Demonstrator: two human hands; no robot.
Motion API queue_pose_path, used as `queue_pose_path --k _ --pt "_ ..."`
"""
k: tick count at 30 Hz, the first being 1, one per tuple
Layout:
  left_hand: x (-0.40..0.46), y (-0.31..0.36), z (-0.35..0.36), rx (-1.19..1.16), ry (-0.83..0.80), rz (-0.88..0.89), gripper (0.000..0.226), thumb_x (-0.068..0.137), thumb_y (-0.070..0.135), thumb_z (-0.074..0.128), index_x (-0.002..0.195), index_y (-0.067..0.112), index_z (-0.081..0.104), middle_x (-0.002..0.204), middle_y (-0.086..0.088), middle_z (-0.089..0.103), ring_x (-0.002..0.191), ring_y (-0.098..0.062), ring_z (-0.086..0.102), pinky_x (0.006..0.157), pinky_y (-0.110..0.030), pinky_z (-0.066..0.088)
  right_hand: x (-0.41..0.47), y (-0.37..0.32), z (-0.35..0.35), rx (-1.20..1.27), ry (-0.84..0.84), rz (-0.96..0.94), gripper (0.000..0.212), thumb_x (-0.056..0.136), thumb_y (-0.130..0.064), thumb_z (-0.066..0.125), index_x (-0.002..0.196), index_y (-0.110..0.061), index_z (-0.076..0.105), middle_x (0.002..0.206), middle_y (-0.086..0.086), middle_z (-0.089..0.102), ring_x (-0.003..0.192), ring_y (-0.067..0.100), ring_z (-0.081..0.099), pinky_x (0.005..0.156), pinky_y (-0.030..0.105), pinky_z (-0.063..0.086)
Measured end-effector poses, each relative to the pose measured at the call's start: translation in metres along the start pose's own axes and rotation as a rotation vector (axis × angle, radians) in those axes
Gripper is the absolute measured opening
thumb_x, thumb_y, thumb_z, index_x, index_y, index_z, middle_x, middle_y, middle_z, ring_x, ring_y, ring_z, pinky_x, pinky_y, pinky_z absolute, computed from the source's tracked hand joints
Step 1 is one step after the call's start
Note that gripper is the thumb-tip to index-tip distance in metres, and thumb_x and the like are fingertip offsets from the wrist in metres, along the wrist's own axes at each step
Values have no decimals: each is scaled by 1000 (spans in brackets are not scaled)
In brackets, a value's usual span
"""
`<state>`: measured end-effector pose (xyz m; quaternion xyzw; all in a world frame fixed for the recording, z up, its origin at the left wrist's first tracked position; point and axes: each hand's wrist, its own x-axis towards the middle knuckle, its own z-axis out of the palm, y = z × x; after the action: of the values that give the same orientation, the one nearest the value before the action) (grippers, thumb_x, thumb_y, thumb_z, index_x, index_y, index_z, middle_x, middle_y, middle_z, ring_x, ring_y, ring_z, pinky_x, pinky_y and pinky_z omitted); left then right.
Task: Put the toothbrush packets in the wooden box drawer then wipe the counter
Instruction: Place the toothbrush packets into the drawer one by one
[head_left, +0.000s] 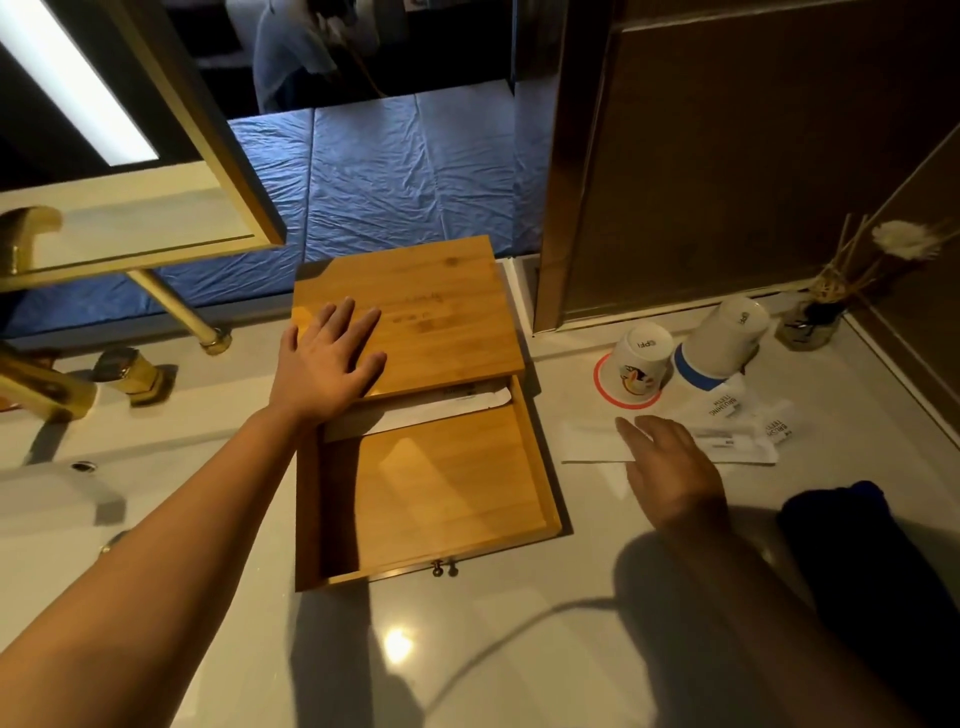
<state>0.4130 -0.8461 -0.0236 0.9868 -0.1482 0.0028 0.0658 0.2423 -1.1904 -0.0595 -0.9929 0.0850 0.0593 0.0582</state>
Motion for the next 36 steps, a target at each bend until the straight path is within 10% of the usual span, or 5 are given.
queue_pose_path --k 19,28,36 --pt "0 -2 1 -15 0 1 63 87 62 21 146 39 17 160 0 12 147 -20 7 115 -53 6 -7 -8 -51 557 213 144 6 83 -11 64 88 -10 61 92 9 63 91 26 62 78 36 54" --pt "-1 -2 1 -8 19 -4 66 84 63 19 145 39 20 159 -2 15 147 -22 10 114 -54 8 -23 -164 -82 481 362 -615 10 78 -9 64 87 -15 63 85 3 63 83 12 55 68 20 46" --pt "0 -2 2 -31 17 8 62 88 59 24 145 38 20 159 -3 14 147 -22 9 114 -55 7 -4 -187 -33 218 208 -632 26 63 -6 79 79 -17 62 75 1 62 67 16 56 53 19 34"
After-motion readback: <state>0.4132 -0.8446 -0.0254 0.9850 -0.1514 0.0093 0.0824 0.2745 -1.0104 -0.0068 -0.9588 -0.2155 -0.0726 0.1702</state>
